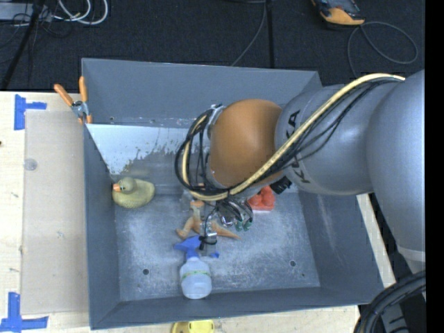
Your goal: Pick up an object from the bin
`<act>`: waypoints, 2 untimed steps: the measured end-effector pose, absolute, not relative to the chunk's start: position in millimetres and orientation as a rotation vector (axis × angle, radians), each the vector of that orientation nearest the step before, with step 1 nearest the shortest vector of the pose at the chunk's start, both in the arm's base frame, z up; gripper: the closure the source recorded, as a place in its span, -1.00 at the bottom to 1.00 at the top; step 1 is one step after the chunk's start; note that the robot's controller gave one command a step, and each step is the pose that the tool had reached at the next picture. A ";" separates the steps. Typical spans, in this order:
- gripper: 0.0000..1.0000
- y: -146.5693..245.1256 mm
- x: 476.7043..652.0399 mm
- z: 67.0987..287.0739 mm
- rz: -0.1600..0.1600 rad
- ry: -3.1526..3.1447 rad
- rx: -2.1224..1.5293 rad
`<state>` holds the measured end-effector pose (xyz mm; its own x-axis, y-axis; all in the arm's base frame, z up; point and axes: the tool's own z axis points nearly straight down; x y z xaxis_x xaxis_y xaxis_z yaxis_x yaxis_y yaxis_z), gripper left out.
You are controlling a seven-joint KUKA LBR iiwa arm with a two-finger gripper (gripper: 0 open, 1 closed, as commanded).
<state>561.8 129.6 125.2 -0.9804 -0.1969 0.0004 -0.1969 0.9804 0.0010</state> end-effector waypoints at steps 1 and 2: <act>-1.00 120.8 565.4 94.7 0.000 -3.104 0.435; 1.00 103.2 569.1 73.9 -0.011 -3.121 0.347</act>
Offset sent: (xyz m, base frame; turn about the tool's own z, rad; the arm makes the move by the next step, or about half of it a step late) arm 0.0067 -0.0309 -0.0552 -0.0212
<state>569.1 103.2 73.9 -0.9755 -0.2199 0.0009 -0.2199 0.9755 0.0074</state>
